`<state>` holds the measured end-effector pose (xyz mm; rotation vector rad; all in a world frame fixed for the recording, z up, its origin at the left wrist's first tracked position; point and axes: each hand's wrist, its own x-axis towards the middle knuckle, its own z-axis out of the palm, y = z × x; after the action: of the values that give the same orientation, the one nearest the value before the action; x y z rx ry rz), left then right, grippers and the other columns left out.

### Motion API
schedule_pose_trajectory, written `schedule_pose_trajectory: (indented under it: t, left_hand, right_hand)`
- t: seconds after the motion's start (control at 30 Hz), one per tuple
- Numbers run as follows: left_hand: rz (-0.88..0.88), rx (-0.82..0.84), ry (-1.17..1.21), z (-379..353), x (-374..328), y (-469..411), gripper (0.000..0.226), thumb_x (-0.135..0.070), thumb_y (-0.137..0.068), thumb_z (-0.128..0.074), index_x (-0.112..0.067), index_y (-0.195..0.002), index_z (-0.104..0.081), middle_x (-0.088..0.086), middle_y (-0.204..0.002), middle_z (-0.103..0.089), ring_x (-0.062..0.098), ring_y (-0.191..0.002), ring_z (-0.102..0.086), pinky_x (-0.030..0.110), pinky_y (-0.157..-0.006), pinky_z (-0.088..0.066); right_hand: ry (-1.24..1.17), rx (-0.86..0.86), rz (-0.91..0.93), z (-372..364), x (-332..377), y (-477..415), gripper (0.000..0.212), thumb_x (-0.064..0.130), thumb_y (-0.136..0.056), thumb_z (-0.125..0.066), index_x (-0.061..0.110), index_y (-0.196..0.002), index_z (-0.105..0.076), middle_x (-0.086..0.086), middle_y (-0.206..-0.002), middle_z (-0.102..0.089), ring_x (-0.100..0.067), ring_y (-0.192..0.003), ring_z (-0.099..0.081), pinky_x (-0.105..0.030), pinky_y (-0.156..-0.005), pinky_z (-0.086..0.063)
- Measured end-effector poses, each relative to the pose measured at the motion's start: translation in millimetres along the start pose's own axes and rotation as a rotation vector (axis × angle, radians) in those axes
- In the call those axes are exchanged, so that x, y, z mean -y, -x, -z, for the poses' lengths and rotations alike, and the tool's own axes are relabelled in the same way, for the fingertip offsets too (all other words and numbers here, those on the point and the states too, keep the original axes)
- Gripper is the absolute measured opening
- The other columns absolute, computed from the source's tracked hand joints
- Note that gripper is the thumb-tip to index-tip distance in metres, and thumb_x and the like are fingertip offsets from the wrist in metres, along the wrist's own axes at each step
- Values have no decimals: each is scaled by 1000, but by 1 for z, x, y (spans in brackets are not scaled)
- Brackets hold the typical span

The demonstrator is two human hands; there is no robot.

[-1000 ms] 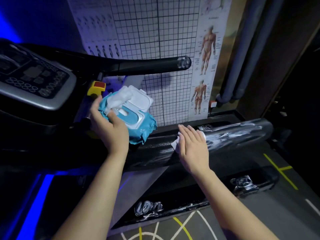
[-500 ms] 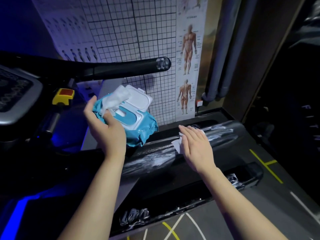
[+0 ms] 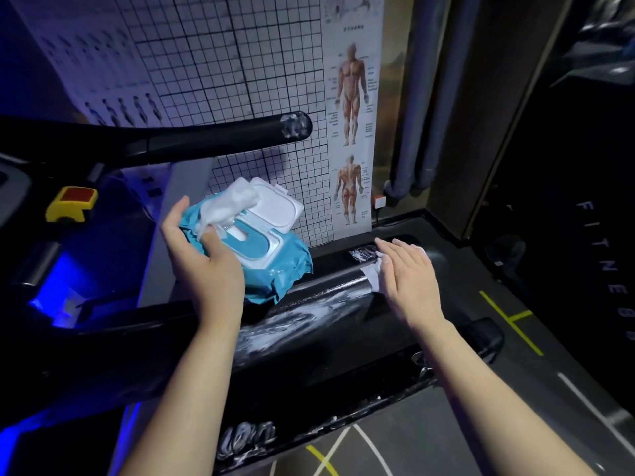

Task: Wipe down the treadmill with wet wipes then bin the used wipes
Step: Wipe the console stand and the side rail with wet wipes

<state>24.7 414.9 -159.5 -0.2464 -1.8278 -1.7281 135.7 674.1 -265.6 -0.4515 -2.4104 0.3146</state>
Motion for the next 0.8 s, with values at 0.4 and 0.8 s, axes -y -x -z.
schedule_pose_trajectory:
  t: [0.4, 0.8]
  left_hand:
    - [10, 43, -15, -26, -10, 26, 48, 4, -100, -45, -8, -146, -50, -3, -139, -54, 11, -132, -52, 11, -110, -35]
    - [9, -10, -18, 42, -14, 1, 51, -1, -100, -46, -15, -148, -49, -4, -139, -55, 8, -130, -55, 24, -114, -43]
  right_hand:
    - [-333, -3, -324, 17, -37, -16, 48, 31, -106, -29, 12, -129, -66, 1, -134, -65, -13, -127, -54, -16, -104, -33]
    - [-906, -502, -934, 96, 59, -6, 41, 34, -105, -36, 21, -99, -74, 15, -95, -72, 5, -82, -63, -19, -78, -49]
